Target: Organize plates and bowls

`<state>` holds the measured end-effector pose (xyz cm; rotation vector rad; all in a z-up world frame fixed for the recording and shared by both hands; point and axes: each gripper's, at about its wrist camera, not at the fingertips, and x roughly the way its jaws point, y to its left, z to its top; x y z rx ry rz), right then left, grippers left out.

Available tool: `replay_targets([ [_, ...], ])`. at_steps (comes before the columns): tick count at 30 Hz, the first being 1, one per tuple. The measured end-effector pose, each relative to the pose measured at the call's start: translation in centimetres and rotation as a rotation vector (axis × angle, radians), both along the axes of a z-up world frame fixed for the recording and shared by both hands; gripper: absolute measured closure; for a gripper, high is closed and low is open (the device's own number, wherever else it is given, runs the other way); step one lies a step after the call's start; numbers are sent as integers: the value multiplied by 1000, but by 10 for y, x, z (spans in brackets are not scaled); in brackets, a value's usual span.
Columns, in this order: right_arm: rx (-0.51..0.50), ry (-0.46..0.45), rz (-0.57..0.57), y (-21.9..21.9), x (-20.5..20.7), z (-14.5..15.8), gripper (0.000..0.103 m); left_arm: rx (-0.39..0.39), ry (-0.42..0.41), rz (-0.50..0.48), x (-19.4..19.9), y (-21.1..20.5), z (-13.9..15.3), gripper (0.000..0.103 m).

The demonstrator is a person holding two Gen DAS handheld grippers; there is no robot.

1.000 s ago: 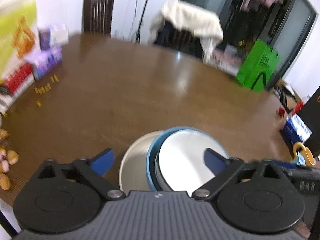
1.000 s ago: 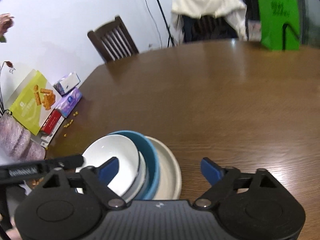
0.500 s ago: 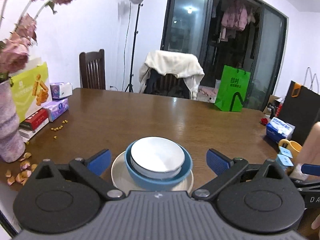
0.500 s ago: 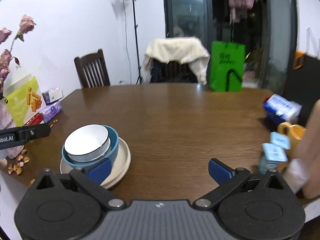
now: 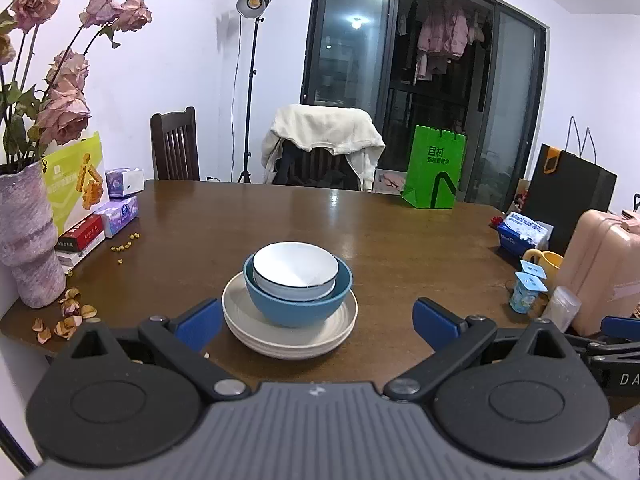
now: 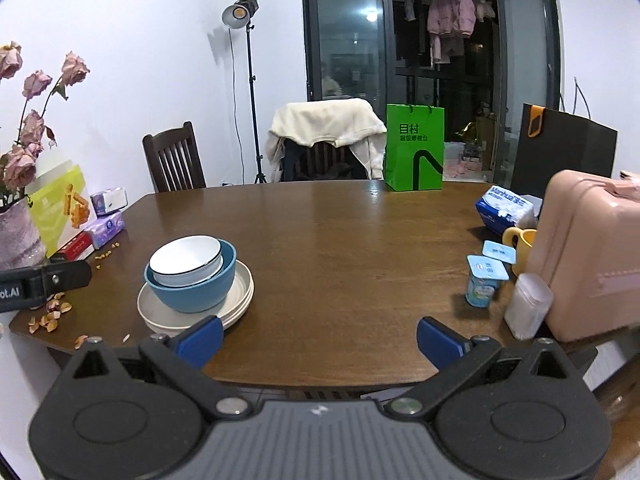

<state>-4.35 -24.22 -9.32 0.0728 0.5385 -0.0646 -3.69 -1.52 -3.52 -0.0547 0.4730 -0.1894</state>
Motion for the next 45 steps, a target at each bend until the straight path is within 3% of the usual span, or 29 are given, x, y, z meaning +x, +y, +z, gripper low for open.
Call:
replay_targets([
  [14, 10, 27, 19, 15, -29, -5, 0, 3, 38, -4, -28, 8, -7, 0],
  [45, 17, 22, 27, 24, -38, -4, 0, 4, 43, 2, -43, 15, -6, 0],
])
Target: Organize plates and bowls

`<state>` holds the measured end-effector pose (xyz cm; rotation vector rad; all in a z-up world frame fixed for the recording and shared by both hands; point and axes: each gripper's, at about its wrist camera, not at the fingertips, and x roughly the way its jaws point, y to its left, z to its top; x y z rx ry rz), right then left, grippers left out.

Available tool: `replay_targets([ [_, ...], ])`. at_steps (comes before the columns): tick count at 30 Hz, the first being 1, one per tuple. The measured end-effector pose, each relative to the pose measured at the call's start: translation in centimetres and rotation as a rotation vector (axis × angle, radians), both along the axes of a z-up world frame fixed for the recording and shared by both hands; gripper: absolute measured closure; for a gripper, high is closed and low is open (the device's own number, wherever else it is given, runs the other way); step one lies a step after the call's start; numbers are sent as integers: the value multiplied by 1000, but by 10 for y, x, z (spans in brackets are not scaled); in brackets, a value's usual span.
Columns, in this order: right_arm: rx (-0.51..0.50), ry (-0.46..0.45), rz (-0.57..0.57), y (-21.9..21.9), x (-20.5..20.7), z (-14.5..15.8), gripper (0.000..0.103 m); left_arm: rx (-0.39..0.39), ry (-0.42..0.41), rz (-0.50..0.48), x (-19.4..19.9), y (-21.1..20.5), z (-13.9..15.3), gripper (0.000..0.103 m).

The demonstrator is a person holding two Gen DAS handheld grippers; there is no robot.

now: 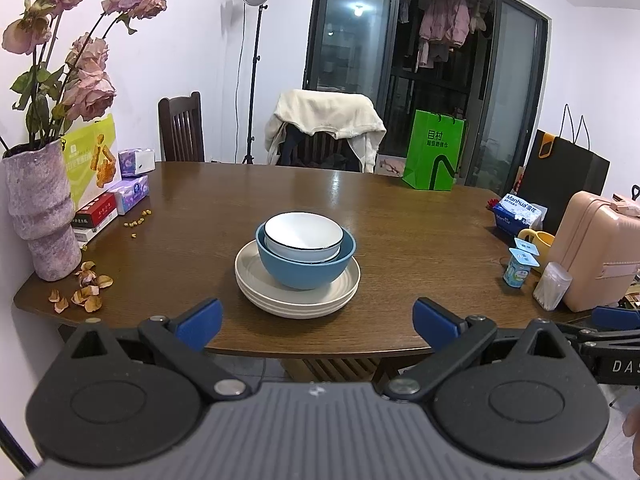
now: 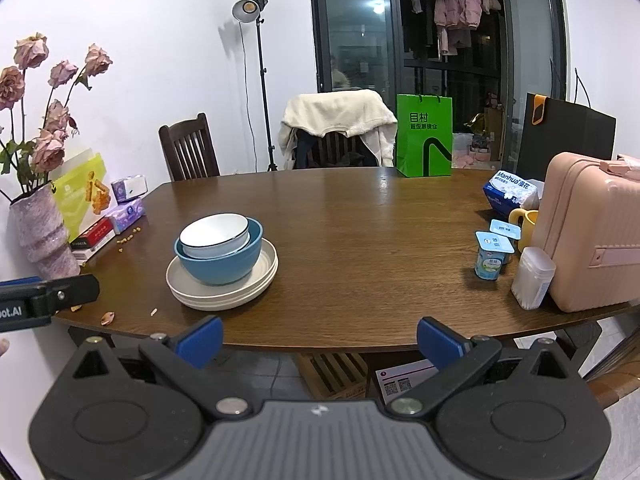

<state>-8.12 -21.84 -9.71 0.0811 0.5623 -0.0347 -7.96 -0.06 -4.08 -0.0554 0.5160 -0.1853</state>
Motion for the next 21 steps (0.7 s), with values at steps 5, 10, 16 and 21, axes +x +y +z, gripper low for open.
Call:
replay_targets([
  [5, 3, -1, -2, -1, -1, 0, 0, 4, -2, 2, 0, -1, 1, 0],
  [10, 6, 1, -2, -2, 0, 0, 0, 16, -6, -1, 1, -4, 3, 0],
  [16, 15, 7, 1, -4, -1, -1, 0, 19, -9, 3, 1, -5, 4, 0],
  [21, 22, 10, 3, -5, 0, -1, 0, 16, 2, -13, 1, -8, 5, 0],
])
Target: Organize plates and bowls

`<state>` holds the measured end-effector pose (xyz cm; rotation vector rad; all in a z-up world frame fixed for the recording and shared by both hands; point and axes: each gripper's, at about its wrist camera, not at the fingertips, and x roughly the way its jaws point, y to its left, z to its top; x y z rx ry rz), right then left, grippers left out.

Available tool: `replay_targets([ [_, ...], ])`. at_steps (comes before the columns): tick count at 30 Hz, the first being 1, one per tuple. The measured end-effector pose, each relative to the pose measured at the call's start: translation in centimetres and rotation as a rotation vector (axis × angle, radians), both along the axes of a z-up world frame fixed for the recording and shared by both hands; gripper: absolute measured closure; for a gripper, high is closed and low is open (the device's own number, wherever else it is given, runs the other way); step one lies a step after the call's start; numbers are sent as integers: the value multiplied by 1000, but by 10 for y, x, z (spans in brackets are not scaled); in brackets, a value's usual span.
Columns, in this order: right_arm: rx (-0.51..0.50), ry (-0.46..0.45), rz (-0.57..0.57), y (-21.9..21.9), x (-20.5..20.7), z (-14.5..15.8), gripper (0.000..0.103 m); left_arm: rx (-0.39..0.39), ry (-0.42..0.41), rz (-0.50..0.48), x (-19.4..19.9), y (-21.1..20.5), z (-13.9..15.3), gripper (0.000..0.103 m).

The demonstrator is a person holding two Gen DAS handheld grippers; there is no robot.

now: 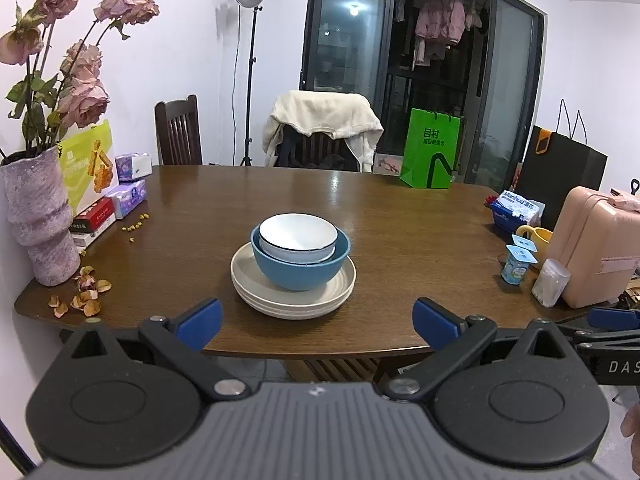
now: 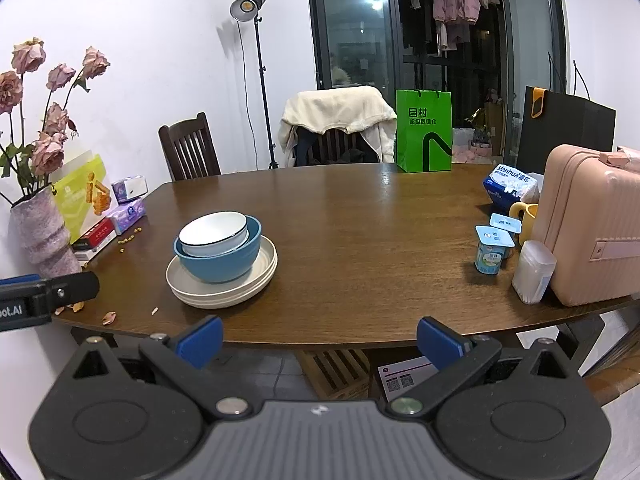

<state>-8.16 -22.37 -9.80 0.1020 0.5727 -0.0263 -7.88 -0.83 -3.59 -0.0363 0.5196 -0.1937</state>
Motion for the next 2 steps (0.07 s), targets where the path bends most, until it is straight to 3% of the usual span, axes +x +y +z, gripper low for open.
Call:
replay_targets([
  [2, 4, 1, 2, -1, 0, 0, 0, 2, 5, -2, 0, -1, 1, 0],
])
